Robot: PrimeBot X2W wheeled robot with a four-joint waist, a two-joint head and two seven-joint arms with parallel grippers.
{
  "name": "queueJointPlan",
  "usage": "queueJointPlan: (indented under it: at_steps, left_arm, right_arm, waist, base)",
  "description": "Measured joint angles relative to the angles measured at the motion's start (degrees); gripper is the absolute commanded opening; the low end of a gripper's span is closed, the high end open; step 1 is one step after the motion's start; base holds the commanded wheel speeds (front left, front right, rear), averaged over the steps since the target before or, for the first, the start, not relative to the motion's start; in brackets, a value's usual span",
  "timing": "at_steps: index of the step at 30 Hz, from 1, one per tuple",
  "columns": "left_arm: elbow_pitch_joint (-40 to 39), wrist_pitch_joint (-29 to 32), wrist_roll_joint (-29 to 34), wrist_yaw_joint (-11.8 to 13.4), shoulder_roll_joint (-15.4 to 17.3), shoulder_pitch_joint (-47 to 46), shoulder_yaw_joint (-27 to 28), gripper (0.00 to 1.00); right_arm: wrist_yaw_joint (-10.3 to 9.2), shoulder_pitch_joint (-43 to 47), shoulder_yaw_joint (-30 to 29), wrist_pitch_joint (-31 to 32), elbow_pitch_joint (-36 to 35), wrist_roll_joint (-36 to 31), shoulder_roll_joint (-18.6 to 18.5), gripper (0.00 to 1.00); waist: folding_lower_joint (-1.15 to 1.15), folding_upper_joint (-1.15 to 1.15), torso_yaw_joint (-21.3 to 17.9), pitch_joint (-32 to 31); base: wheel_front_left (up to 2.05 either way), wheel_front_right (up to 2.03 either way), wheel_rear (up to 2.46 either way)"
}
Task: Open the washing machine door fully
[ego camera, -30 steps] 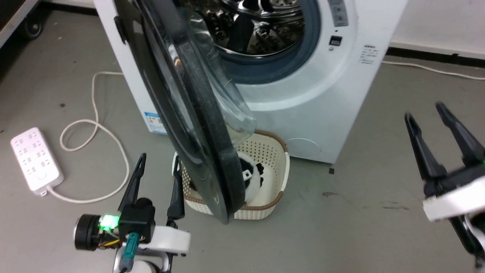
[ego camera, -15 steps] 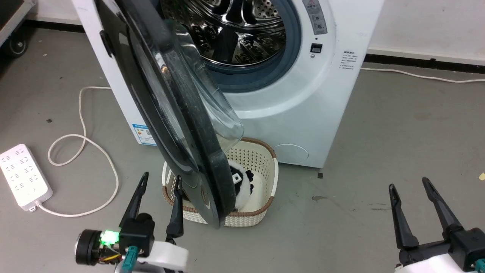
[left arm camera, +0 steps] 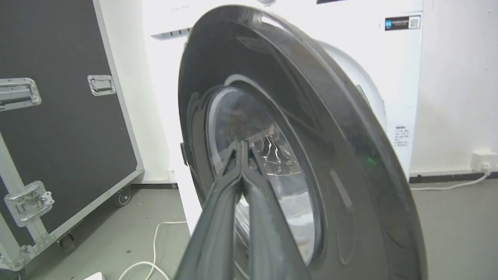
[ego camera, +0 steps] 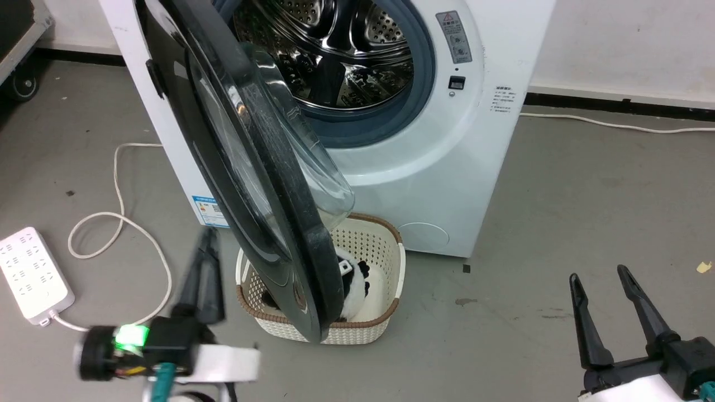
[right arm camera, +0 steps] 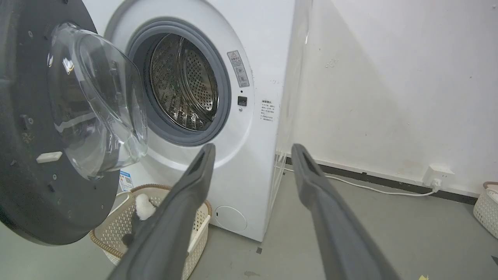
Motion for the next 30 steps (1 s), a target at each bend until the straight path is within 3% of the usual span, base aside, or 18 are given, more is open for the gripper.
queueJointPlan:
  at_steps: [8,14,22,30]
  left_arm:
    - [-16.5,0.0,2.6,2.9,1.2,-5.7,4.1,0.0]
    - [-23.7,-0.1,3.1,2.6,2.4,-11.3,3.4,0.0]
    - [-22.8,-0.1,5.8,-0.9,1.9,-13.5,-5.7,0.0]
    - [-12.7,1.1,4.2,-4.1,-1.7,-11.6,-15.1,0.0]
  right_arm:
    - [0.0,0.0,-0.1,0.0,-0.1,0.4,0.0,1.0]
    - [0.0,-0.2,0.3,0.0,0.2,0.5,0.0,1.0]
    - [0.0,-0.6,0.8,0.0,0.2,1.2,0.0,1.0]
    - [0.0,-1.5,0.7,0.0,0.2,1.5,0.0,1.0]
  waist:
    - [0.01,0.0,-1.0,-0.2]
    - [0.01,0.0,-2.3,-0.5]
    - [0.0,0.0,-3.0,0.6]
    - [0.01,0.0,-3.2,2.2]
  base:
    - [0.0,0.0,0.0]
    - [0.0,0.0,0.0]
    - [0.0,0.0,0.0]
    - [0.0,0.0,0.0]
